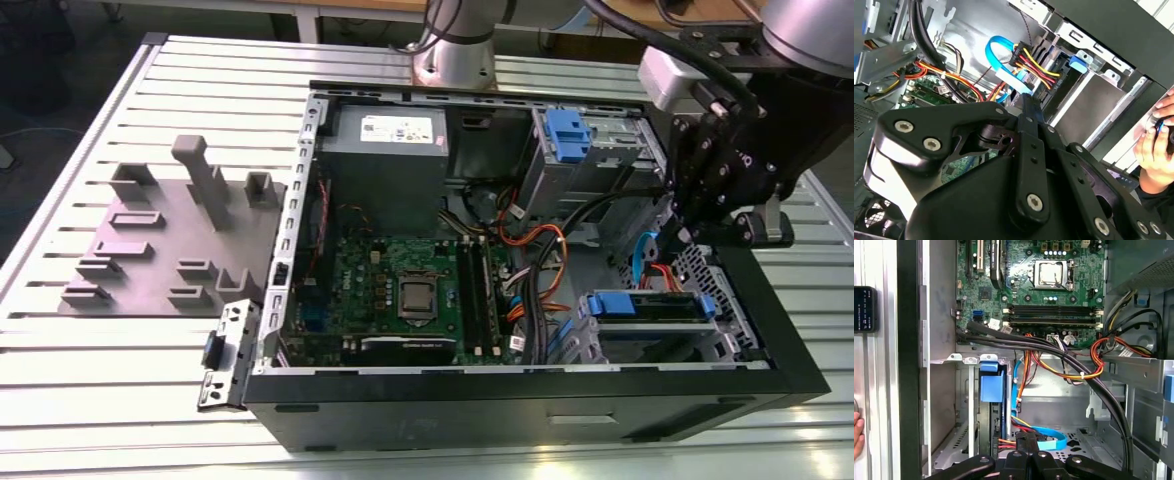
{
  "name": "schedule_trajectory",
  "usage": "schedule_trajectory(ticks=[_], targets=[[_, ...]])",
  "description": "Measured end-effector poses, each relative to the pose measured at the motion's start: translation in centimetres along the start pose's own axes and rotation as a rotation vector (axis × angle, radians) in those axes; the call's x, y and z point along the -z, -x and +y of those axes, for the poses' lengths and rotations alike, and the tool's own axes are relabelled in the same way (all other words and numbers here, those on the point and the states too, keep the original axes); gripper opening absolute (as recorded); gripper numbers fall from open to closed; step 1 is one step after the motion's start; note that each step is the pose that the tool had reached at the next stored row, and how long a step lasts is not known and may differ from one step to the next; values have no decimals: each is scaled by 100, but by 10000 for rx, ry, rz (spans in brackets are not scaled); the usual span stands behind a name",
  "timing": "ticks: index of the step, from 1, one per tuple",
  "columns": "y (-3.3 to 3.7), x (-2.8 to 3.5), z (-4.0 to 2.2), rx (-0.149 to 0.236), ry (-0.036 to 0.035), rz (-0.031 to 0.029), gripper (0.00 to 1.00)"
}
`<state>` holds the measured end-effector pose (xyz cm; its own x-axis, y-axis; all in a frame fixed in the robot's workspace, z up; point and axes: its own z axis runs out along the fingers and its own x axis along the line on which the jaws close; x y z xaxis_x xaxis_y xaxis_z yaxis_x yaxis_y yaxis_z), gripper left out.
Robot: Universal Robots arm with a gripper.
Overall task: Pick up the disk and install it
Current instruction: 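Insert the second disk wire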
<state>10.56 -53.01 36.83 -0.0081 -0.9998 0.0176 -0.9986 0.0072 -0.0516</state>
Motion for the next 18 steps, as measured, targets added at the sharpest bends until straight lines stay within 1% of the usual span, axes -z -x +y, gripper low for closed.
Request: schedule_trajectory(ticks=[1,3,4,5,6,8,11,12,13,16,18], targets=[[0,0,-1,0,8,1,11],[1,-5,-8,2,52,1,11],[4,-8,-14,2,83,1,17],[7,-14,-17,3,99,5,17],[7,-23,-17,4,110,16,24],[8,-42,-15,66,130,22,24],[8,-56,-16,347,141,12,25],[10,-60,-19,380,150,10,25],[12,-64,-21,390,170,8,31],[21,-78,-29,393,255,-5,31],[27,-90,-38,393,332,-26,31]])
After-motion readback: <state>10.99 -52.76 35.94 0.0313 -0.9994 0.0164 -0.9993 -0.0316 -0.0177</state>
